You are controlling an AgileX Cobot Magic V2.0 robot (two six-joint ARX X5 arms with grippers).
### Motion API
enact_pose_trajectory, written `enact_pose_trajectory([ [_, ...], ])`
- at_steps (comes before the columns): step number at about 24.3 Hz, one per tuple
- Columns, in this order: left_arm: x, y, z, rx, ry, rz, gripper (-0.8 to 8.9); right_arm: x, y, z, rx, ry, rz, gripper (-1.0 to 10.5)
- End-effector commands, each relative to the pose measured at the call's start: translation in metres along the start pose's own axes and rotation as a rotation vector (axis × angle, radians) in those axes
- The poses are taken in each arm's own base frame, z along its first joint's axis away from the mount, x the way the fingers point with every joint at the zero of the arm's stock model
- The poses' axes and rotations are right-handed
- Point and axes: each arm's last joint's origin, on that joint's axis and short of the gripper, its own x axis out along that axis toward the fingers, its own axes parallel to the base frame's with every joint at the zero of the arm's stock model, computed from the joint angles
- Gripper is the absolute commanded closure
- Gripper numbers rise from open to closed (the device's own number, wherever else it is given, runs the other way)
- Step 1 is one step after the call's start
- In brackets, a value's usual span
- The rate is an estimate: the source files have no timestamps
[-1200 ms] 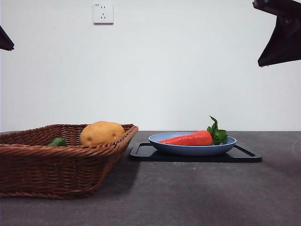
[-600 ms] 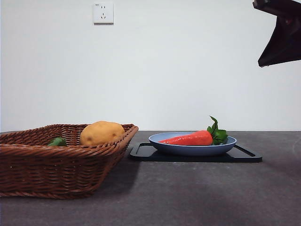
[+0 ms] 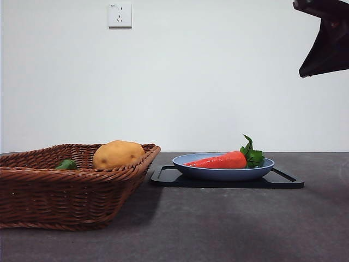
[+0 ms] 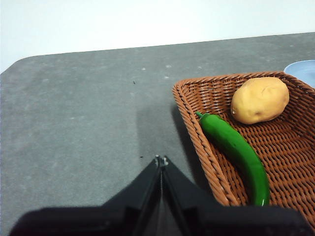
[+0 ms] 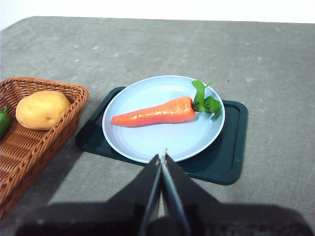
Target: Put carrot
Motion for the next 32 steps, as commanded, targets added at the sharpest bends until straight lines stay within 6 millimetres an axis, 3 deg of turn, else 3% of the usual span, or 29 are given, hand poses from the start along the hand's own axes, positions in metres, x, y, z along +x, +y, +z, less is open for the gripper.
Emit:
enact_pose_trajectory([
  [1,0.001,0.0,-0.002,-0.012,0.0,0.003,8.05,0.0,0.001,0.004,0.012,-0.018,0.001,9.4],
  [14,0.001,0.0,-0.003,-0.012,0.003,0.003,8.05,-0.001,0.001,0.004,0.007,-0.017,0.003,9.4],
  [17,0.001,0.0,-0.003,-0.012,0.003,0.003,8.05,-0.021,-0.004,0.01,0.004,-0.093,-0.027,9.4],
  [22,0.001,0.0,-0.003,-0.012,0.004,0.003,8.05,-0.072,-0.015,0.023,-0.056,-0.347,-0.051,9.4],
  [25,0.001,0.0,-0.003,-0.012,0.004,0.003,8.05,-0.077,-0.026,0.004,-0.048,-0.382,-0.132,9.4],
  [32,0.001,0.0,-0.003,-0.012,0.004,0.003,8.05,-0.059,-0.04,-0.049,-0.036,-0.31,-0.149,9.4],
])
